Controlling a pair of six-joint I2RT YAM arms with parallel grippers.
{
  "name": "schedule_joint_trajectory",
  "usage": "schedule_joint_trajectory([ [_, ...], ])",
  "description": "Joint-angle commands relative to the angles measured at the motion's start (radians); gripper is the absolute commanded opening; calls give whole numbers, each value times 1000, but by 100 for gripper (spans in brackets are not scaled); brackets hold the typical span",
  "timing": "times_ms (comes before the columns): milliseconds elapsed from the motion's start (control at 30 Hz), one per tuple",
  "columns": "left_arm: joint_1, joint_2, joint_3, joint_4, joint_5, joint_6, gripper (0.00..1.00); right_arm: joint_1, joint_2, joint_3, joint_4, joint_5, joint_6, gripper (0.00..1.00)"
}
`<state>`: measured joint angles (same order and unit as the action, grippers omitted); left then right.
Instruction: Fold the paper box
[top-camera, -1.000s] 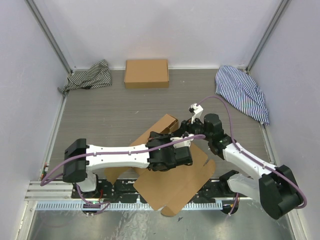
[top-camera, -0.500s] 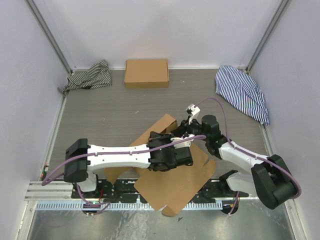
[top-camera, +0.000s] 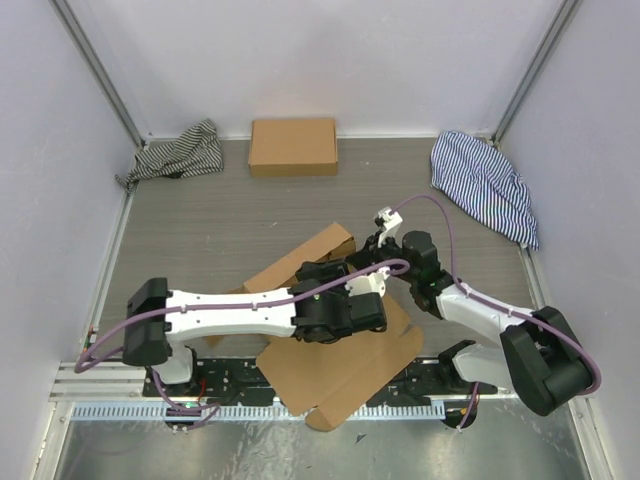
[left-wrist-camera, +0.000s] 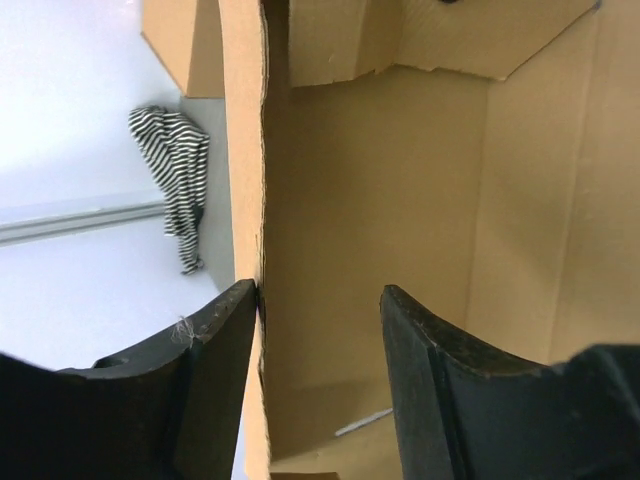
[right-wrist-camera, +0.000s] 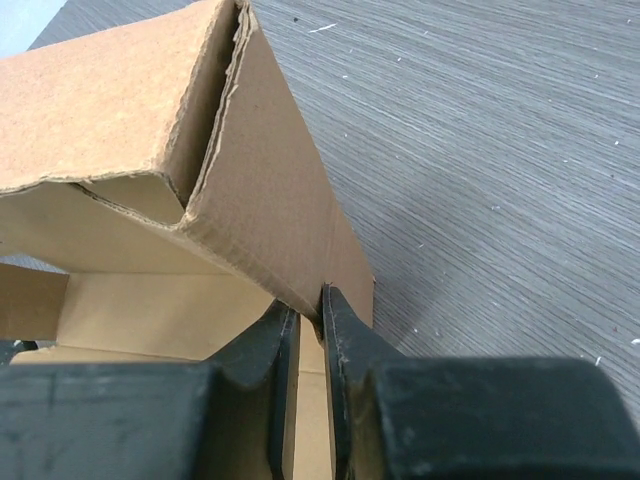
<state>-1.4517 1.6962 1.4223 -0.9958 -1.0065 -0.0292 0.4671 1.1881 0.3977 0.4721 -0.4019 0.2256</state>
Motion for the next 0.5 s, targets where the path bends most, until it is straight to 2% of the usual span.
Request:
schedule_joint_trajectory([
  [0,-22,-127,24,42,86,-76,60,7,-24,-2,50,49,21,10],
  [100,-37,-217,5,73,44,-107,59,9,-28,-4,48,48,18,9],
  [200,-38,-323,-28,132,-86,-128,59,17,-35,4,23,51,6,9],
  [300,-17,-456,-123,345,-193,-37,55,30,-57,6,-2,52,-14,9],
  [400,74,-553,-221,545,-198,50,54,45,-75,9,-17,55,-26,9],
  [467,175,-586,-251,614,-131,60,54,55,-79,13,-22,56,-30,9],
])
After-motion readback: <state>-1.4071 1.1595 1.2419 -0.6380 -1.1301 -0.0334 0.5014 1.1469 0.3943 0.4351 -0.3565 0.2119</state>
